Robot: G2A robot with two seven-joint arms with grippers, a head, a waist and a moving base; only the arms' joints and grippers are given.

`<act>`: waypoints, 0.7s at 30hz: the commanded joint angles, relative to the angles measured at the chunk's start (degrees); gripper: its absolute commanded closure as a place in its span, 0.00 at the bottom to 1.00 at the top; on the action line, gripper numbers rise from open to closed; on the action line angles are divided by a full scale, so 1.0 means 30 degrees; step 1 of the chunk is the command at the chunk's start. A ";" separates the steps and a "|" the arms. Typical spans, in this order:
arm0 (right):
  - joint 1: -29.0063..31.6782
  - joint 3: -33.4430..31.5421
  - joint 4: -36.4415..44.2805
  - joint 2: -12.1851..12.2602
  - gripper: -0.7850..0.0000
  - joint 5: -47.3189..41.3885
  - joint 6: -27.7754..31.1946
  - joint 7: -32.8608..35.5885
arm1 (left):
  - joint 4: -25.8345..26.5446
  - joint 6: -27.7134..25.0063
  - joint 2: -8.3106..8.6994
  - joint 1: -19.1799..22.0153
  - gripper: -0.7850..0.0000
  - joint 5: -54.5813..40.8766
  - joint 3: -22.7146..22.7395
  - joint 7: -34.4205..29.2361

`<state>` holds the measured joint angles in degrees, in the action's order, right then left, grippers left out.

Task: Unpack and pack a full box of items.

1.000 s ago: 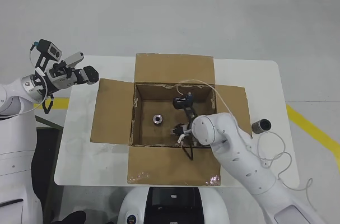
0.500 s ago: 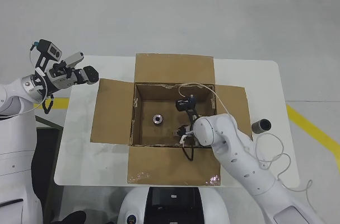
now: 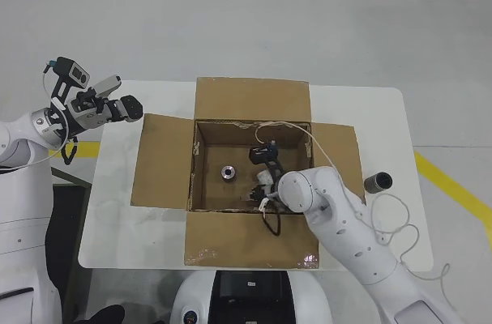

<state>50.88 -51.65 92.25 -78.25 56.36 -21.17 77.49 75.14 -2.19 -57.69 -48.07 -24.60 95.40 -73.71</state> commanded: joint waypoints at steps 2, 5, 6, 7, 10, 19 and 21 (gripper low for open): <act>-0.0010 0.0110 0.0048 0.0054 0.00 0.0729 0.0223 0.0563 | 0.0000 0.0000 0.0000 0.0000 0.00 0.0000 0.0000 0.0000; -0.0017 0.0150 0.0170 0.0071 0.00 0.0934 0.0594 0.0928 | 0.0000 0.0000 0.0000 0.0000 0.00 0.0000 0.0000 0.0000; -0.0010 0.0143 0.0224 0.0075 0.00 0.0940 0.0726 0.1013 | 0.0000 0.0000 0.0000 0.0000 0.00 0.0000 0.0000 0.0000; -0.0007 0.0115 0.0297 0.0079 0.00 0.0910 0.0858 0.1099 | 0.0000 0.0000 0.0000 0.0000 0.00 0.0000 0.0000 0.0000; 0.0001 0.0010 0.0437 0.0107 0.07 0.0928 0.1193 0.1430 | 0.0000 0.0000 0.0000 0.0000 0.00 0.0000 0.0000 0.0000; 0.0278 -0.0187 0.0475 0.0163 0.62 0.0914 0.1790 0.1885 | 0.0000 0.0000 0.0000 0.0000 0.00 0.0000 0.0000 0.0000; 0.0334 -0.0239 0.0395 0.0165 0.70 0.0880 0.1858 0.1870 | 0.0000 0.0000 0.0000 0.0000 0.00 0.0000 0.0000 0.0000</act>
<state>51.81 -52.29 93.55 -77.76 59.08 -15.70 83.14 75.14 -2.19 -57.69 -48.07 -24.60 95.40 -73.71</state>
